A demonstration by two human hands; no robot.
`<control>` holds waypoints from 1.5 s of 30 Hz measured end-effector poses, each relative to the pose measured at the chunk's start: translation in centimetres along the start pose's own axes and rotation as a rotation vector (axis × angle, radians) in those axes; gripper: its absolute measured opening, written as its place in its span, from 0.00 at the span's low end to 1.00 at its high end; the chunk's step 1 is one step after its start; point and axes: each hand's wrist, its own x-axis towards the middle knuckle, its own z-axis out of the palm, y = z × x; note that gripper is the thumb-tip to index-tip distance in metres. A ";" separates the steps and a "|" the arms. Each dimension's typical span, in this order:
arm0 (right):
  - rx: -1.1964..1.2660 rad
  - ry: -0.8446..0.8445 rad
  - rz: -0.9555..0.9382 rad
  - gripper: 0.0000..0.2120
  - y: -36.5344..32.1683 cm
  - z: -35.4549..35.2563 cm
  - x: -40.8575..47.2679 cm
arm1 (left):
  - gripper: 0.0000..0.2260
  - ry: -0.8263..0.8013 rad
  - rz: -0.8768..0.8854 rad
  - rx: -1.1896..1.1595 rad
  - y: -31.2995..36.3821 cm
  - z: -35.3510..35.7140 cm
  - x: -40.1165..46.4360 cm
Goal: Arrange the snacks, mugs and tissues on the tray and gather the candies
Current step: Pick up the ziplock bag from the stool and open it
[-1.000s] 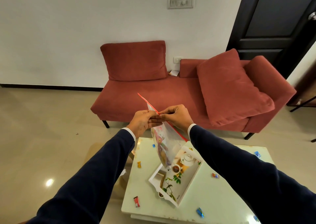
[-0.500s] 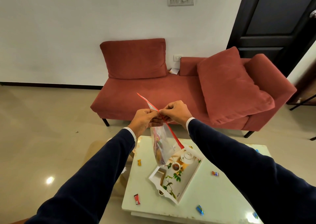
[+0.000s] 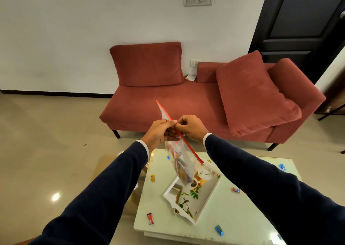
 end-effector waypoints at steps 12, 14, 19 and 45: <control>0.189 0.010 0.134 0.08 0.1 -2.4 0.2 | 0.12 0.116 0.139 0.193 0.6 -0.5 -0.2; -0.086 0.142 0.145 0.08 1.1 -4.7 0.9 | 0.12 0.206 0.148 0.313 0.8 -2.1 -0.2; -0.429 0.225 0.288 0.12 4.0 -10.7 0.8 | 0.11 0.295 0.052 0.495 2.0 -7.4 -0.5; -0.295 -0.200 -0.221 0.12 -5.0 -1.5 3.5 | 0.18 0.311 0.033 0.015 -1.6 -6.9 -2.2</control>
